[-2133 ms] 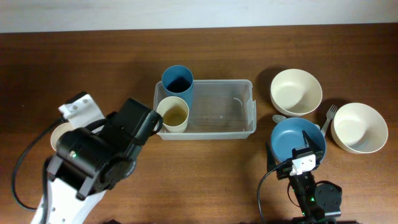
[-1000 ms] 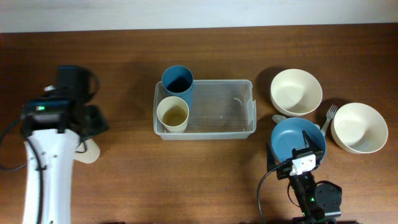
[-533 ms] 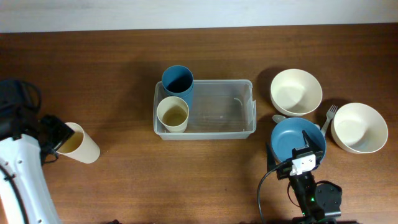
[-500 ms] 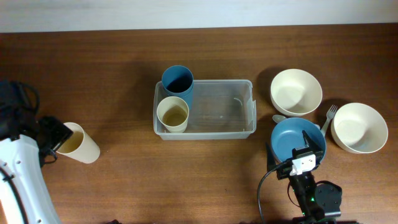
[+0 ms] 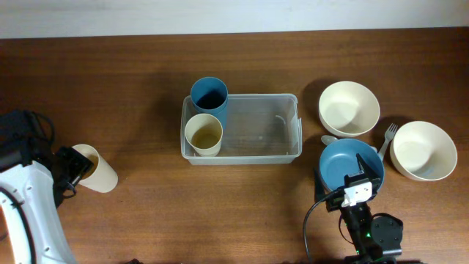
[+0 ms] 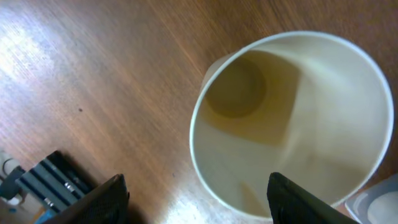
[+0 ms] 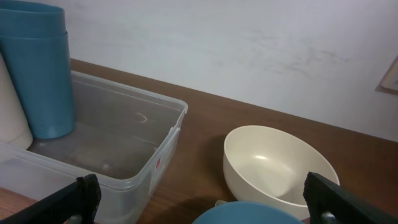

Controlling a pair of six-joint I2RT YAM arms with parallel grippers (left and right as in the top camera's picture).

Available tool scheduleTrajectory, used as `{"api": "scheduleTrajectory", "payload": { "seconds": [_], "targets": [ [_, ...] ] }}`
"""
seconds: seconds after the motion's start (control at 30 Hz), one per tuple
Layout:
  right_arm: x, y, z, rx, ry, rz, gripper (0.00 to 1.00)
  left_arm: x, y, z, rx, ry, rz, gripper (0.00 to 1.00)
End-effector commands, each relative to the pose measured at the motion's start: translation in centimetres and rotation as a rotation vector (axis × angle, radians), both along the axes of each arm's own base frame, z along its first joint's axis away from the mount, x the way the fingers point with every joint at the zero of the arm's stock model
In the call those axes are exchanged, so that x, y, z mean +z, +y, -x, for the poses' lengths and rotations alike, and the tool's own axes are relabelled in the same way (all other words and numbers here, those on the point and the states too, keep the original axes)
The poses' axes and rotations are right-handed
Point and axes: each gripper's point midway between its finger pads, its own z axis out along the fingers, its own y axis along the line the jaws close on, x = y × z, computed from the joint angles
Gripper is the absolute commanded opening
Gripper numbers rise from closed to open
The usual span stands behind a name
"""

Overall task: Pack container
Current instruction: 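Lower the left gripper and grasp the beige cup's rim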

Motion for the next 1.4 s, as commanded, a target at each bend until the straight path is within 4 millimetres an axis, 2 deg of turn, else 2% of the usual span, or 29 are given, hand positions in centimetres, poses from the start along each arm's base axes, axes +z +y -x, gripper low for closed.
{"api": "scheduleTrajectory", "payload": {
  "seconds": [0.0,0.27,0.33,0.47,0.53,0.6,0.63,0.77,0.87,1.0,1.1,1.13,1.2,1.3,1.37],
  "targets": [
    [-0.2,0.0,0.0,-0.004,0.003,-0.003,0.99,-0.3,0.0,-0.3,0.012,-0.016,0.013,0.73],
    [-0.2,0.0,0.0,-0.004,0.003,-0.003,0.99,-1.2,0.3,-0.9,0.012,-0.041,0.0,0.72],
    [-0.2,0.0,0.0,-0.004,0.003,-0.003,0.99,-2.2,0.3,-0.8,0.015,-0.033,0.005,0.66],
    [-0.2,0.0,0.0,-0.004,0.002,-0.003,0.99,-3.1,0.2,-0.8,0.015,-0.033,0.006,0.31],
    [-0.2,0.0,0.0,-0.004,0.002,-0.003,0.99,-3.0,0.3,-1.0,0.014,-0.044,0.004,0.21],
    [-0.2,0.0,0.0,-0.004,0.003,-0.003,0.99,-3.0,0.4,-1.2,0.014,-0.05,0.001,0.05],
    [-0.2,0.0,0.0,-0.004,0.003,-0.003,0.99,-3.0,0.3,-1.3,0.012,-0.057,0.004,0.02],
    [-0.2,0.0,0.0,-0.004,0.003,-0.003,0.99,-2.9,0.0,-2.0,0.002,-0.089,0.027,0.02],
    [-0.2,0.0,0.0,-0.004,0.003,-0.003,0.99,-2.3,-1.5,-3.6,-0.09,-0.163,0.103,0.02],
    [-0.2,0.0,0.0,-0.004,0.003,-0.003,0.99,0.0,-4.1,-6.0,-0.239,-0.305,0.218,0.02],
    [-0.2,0.0,0.0,-0.004,0.003,-0.003,0.99,3.2,-6.7,-7.6,-0.429,-0.451,0.282,0.02],
    [-0.2,0.0,0.0,-0.004,0.003,-0.003,0.99,5.4,-8.0,-8.0,-0.519,-0.524,0.27,0.02],
    [-0.2,0.0,0.0,-0.004,0.003,-0.003,0.99,7.1,-8.4,-7.9,-0.554,-0.56,0.227,0.02],
    [-0.2,0.0,0.0,-0.004,0.003,-0.003,0.99,11.9,-9.5,-6.4,-0.623,-0.665,0.074,0.02],
    [-0.2,0.0,0.0,-0.004,0.003,-0.003,0.99,13.9,-10.2,-5.5,-0.661,-0.722,0.017,0.02]
  ]
}}
